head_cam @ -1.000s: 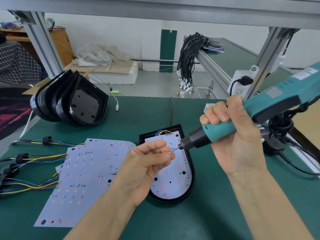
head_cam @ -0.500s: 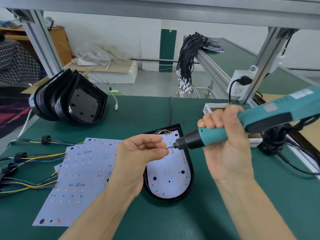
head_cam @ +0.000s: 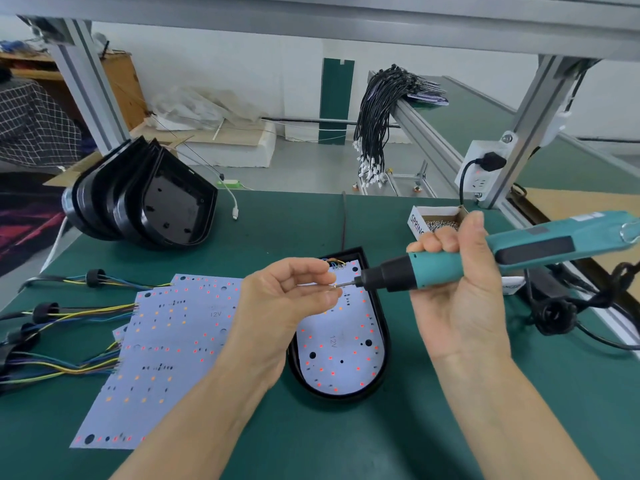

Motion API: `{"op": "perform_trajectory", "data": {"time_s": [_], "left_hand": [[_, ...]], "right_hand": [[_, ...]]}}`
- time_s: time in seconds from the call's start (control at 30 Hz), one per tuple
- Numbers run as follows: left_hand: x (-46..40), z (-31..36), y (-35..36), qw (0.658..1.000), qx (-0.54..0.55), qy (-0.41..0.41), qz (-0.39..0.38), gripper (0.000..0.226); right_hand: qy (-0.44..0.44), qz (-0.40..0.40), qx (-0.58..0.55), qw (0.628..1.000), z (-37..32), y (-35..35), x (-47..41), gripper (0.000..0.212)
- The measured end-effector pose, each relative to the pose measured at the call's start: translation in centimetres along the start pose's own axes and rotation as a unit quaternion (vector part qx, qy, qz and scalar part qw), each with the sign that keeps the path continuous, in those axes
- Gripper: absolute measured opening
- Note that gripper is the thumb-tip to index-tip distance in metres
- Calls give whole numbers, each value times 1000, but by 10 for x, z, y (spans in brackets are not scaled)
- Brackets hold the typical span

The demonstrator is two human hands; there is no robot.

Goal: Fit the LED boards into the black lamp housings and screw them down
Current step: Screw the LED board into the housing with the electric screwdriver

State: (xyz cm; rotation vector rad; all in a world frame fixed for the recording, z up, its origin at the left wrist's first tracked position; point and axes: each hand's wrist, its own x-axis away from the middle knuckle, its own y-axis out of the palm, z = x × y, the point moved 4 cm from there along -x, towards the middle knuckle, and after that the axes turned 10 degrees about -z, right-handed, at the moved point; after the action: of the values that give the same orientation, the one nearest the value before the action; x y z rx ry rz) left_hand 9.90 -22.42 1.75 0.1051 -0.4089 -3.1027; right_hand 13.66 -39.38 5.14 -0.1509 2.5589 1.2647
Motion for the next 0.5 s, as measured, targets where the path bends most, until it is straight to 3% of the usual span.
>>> {"op": "perform_trajectory", "data": {"time_s": [0.17, 0.23, 0.27, 0.33, 0.37, 0.43, 0.5], "left_hand": [[4, -1, -7, 999, -30, -19, 4, 44], [8, -1, -27, 985, -155, -48, 65, 22], [7, -1, -36, 952, -283, -86, 79, 14], [8, -11, -43, 832, -520, -193, 28, 46], [9, -15, -40, 787, -574, -225, 10, 55], [4, -21, -32, 764, -602, -235, 10, 60], [-5, -25, -23, 776, -592, -216, 18, 56]], "right_hand": [[4, -7, -11, 1000, -4, -4, -4, 19], [11, -15, -3, 1000, -7, -8, -4, 19], [16, -19, 5, 1000, -8, -11, -4, 20], [27, -26, 20, 999, -7, -17, -2, 19], [32, -30, 27, 999, -6, -20, 0, 18], [43, -32, 45, 998, -4, -25, 2, 16], [51, -30, 64, 996, -5, -30, 5, 18]]}}
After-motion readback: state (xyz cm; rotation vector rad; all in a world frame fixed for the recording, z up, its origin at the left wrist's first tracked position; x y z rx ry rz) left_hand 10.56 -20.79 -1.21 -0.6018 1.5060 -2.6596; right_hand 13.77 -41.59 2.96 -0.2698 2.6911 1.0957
